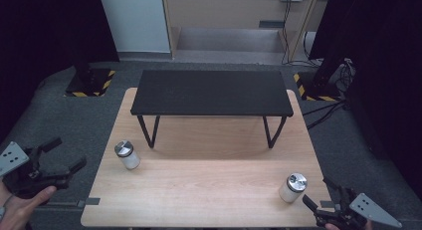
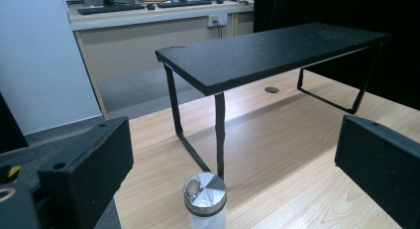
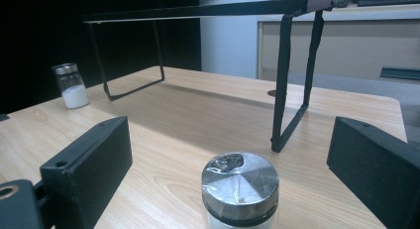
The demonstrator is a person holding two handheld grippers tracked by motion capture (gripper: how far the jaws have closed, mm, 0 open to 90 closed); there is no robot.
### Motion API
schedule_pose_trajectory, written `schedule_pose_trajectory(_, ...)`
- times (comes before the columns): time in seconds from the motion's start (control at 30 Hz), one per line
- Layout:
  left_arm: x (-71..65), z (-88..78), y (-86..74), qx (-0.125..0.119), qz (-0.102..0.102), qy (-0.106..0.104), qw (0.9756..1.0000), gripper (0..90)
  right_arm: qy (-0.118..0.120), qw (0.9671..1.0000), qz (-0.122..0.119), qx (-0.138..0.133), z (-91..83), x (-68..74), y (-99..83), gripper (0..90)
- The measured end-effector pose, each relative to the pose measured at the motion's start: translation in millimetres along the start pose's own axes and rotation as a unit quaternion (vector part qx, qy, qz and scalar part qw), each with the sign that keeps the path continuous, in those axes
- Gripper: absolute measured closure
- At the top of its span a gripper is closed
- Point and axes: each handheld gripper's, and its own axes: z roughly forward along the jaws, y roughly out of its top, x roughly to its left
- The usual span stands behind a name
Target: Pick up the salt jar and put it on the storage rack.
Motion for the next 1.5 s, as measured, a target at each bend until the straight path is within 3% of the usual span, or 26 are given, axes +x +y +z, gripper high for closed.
schedule_pose_trajectory(0.3, 1.2, 0.6, 0.3, 0.002, 0.002, 0.000, 1.0000, 0.2, -0.010, 0.9999, 0.003, -0.004, -1.8, 0.0, -0.7, 3.9)
schedule_pose_trajectory(0.97, 8.4, -2.2, 1.4, 0.010, 0.008, 0.004, 0.9999, 0.3, -0.004, 1.0000, 0.002, 0.000, 0.2, 0.7, -1.0, 4.3)
schedule_pose_trajectory(1.5, 16.3, 5.4, 1.2, 0.029, 0.011, -0.007, 0.9995, 0.5, 0.002, 1.0000, -0.002, -0.001, 1.9, 1.0, -1.4, 4.6)
